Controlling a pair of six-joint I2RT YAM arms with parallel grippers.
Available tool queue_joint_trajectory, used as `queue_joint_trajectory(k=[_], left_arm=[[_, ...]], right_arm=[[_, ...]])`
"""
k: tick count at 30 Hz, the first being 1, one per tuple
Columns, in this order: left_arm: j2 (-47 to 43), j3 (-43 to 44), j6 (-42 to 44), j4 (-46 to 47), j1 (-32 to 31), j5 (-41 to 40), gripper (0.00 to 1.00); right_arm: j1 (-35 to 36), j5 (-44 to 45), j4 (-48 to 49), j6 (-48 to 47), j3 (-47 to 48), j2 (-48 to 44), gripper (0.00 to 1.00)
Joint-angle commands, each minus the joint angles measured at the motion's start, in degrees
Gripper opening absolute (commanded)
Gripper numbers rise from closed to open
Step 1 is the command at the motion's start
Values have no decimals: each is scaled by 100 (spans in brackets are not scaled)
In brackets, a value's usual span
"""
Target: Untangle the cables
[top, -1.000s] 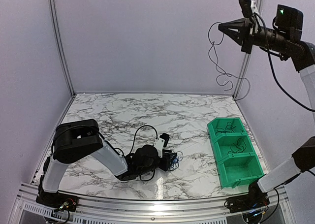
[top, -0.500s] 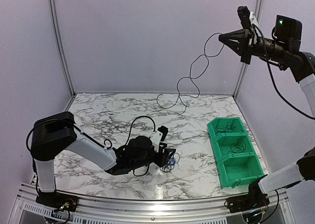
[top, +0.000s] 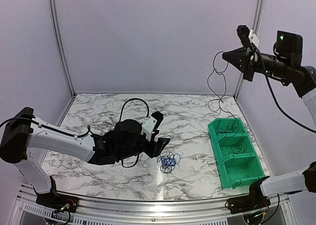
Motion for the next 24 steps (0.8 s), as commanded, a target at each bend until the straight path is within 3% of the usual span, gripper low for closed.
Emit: queue_joint_trajectory(k=[1,5,10,13,24], left_arm=[[-413,244,285,-1339,12,-386,62],[-493,855,-91,-2295,40,-1067,67],[-243,1711,174,-3188,113,-967,68],[-41,1862,609,-3215,130,-1288,68],[158,1493,395,-2872,197,-1504,69]], right_arm=[[-45,533,-196,-304,-210,-362,0],[-211,800,-363,-594,-553,-684,0],[-464,1016,-769,-1046,-815,-979,0],[-623,1131,-998,-1216,-885,-1110,0],[-1027,1591,-1790,-1551,-1528,-1701,0]])
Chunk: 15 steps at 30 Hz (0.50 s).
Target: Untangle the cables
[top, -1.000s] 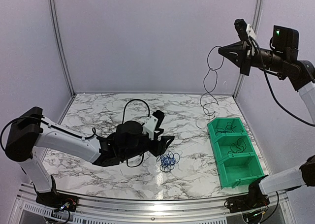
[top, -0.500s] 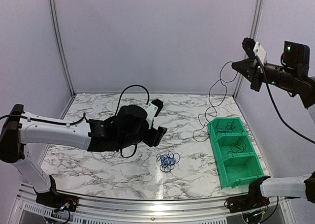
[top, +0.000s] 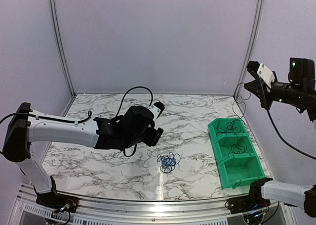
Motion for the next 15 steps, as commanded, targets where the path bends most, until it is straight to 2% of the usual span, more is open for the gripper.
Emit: queue_joint_trajectory(k=[1,8,15], left_arm=[[15,-59,37,-36,28,-156,69],[-203,-150,-25,-60,28,-40,69],[-246,-182,-37,-116,15,26,69]], right_arm=[[-201,406,-443,-186,-296,-323,0],[-474,998,-368,-93,-945,-619,0],[-534,696,-604,54,-143,-463,0]])
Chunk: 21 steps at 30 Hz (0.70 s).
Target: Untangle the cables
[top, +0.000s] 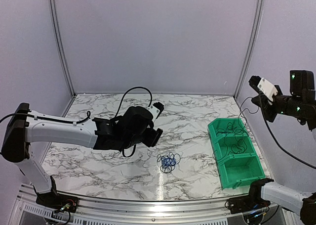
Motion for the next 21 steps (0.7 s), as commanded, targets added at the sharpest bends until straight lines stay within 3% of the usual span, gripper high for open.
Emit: queue_joint_trajectory(k=[1,10,21], left_arm=[[-191,-67,-22,-103,11,44,69],[-243,-69,-15,-111,2,25,69],[-263,-75,-12,-110,-15,23,69]], right_arm=[[-48,-199,-175,180,847,167,0],[-48,-505,-438,266,1387,345,0],[-48,-214,-343,247,803,204,0]])
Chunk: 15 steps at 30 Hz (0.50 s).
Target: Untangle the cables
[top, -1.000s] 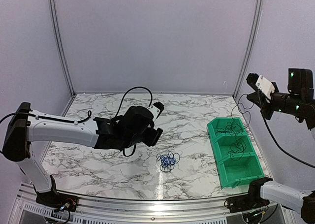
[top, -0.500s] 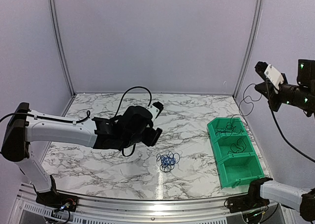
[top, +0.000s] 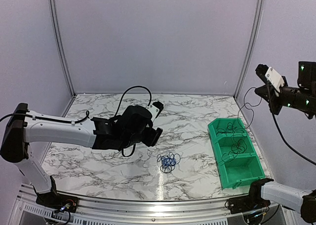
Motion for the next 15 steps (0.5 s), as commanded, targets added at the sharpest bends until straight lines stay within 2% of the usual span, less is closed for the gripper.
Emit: queue_joint_trajectory(k=[1,8,15], left_arm=[[-186,-58,-15,-110,-21,-15,69],[-162,-56,-22,-110,-55,-17,69],[-153,-56,6,-269,-91,-47,69]], right_arm=[[-43,227,20,65,-340,-101,0],[-93,836,415,161,-920,-153,0],[-213,1259,744,324,-988,-44,0]])
